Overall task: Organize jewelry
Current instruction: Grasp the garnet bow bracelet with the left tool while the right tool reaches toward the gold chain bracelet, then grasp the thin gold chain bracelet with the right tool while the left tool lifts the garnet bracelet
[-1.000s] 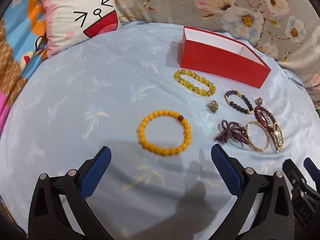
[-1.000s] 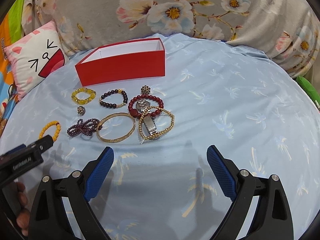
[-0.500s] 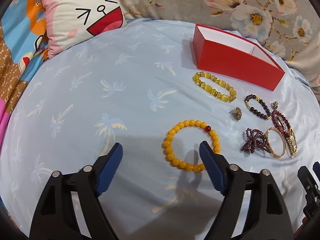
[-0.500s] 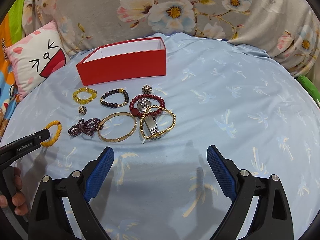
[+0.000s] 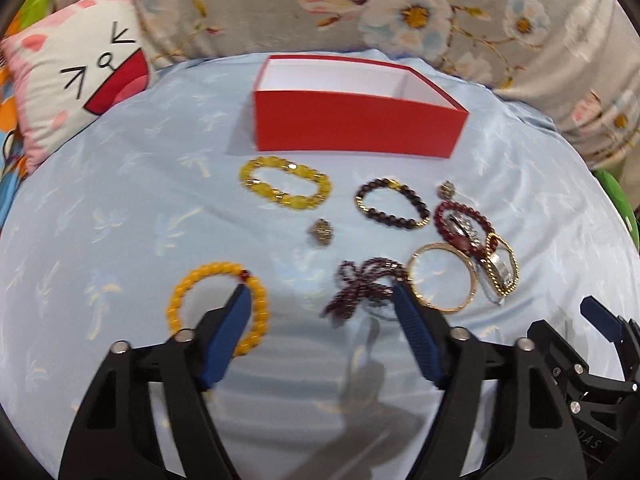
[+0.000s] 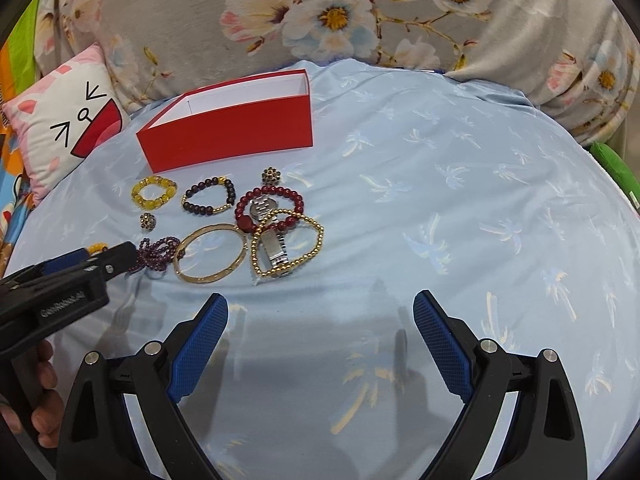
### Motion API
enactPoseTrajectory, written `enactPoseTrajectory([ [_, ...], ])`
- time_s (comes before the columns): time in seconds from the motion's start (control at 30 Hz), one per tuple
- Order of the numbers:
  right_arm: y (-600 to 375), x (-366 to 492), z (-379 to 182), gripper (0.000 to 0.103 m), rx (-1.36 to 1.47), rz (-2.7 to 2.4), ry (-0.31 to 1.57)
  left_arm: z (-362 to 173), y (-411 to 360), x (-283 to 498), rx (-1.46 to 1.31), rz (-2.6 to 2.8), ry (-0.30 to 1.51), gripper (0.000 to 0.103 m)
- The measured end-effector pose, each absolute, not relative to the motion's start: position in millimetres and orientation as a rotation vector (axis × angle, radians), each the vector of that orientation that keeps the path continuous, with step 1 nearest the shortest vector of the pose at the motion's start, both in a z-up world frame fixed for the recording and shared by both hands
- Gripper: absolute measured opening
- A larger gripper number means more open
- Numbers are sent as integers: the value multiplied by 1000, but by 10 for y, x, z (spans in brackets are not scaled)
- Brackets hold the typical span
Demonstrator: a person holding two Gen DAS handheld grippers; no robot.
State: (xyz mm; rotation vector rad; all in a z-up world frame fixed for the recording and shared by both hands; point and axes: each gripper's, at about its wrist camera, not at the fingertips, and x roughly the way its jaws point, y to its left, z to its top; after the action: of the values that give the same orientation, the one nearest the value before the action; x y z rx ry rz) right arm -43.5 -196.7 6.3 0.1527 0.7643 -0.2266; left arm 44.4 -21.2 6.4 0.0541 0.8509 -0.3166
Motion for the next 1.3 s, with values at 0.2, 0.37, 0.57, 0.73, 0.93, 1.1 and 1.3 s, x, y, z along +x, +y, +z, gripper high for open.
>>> enactPoseTrajectory([
  [0.2, -2004, -413, 58, 76, 158, -214, 766, -38, -371, 513, 67, -372, 881, 32],
  [0.37, -2015, -341, 45, 66, 170, -191, 787, -9, -386, 472, 67, -389, 851, 8],
  [0.57, -2043, -236, 102, 63, 191, -165, 788, 49, -256, 392, 27, -360, 824, 7],
  [0.73, -2055, -104, 86, 55, 205, -157, 806, -21, -130, 345, -27, -344, 831, 7],
  [0.93, -2152, 12, 3, 41, 228, -180, 838, -31, -113, 351, -36, -352, 836, 7],
  [1.1, -2201, 90, -36, 38, 249, -183, 837, -39, -117, 357, -32, -352, 838, 8],
  [1.3, -2211, 119, 30, 31, 263, -177, 815, -56, -132, 374, -29, -352, 848, 9],
])
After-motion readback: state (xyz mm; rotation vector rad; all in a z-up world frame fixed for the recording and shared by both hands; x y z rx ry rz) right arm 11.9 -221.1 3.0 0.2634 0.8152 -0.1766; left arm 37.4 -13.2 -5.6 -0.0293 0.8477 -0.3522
